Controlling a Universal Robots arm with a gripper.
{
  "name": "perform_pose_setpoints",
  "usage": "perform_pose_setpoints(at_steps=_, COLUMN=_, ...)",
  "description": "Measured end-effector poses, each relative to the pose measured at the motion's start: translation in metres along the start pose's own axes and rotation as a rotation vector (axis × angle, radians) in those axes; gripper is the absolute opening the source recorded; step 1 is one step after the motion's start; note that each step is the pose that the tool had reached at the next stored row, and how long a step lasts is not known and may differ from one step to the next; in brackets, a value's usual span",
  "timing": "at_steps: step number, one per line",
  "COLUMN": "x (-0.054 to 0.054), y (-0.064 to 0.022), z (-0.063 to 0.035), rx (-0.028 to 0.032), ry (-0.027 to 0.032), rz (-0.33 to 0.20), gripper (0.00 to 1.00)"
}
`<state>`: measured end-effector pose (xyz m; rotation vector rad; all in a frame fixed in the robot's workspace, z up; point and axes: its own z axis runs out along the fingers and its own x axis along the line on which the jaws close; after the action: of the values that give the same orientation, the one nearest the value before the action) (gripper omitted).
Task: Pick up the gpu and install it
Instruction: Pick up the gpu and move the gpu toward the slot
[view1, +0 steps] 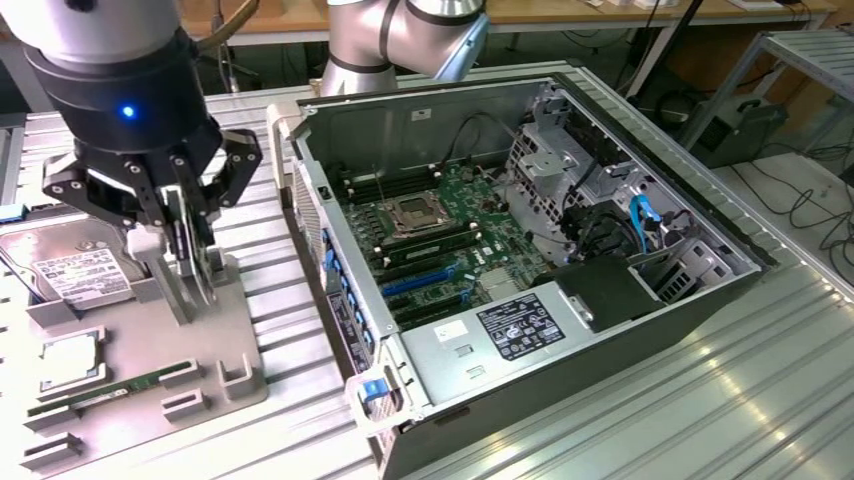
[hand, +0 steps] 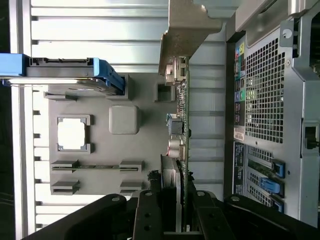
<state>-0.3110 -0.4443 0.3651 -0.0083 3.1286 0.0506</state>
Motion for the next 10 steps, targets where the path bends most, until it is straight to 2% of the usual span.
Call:
perform_pose_setpoints(at_steps=3, x=0.0, y=0.0003, z=-0.0097, rx=0.0, ry=0.0001, rz=0.0, gripper=0.28)
perform_pose_setpoints(at_steps=5, x=0.0, y=0.0007, z=-0.0214, rx=0.0, ry=0.0, rz=0.0, gripper=0.28)
perform_pose_setpoints(at_steps=10, x=-0.001, y=0.0012, z=-0.0369, rx=-0.0001, ry=-0.0001, rz=0.0, gripper=0.28)
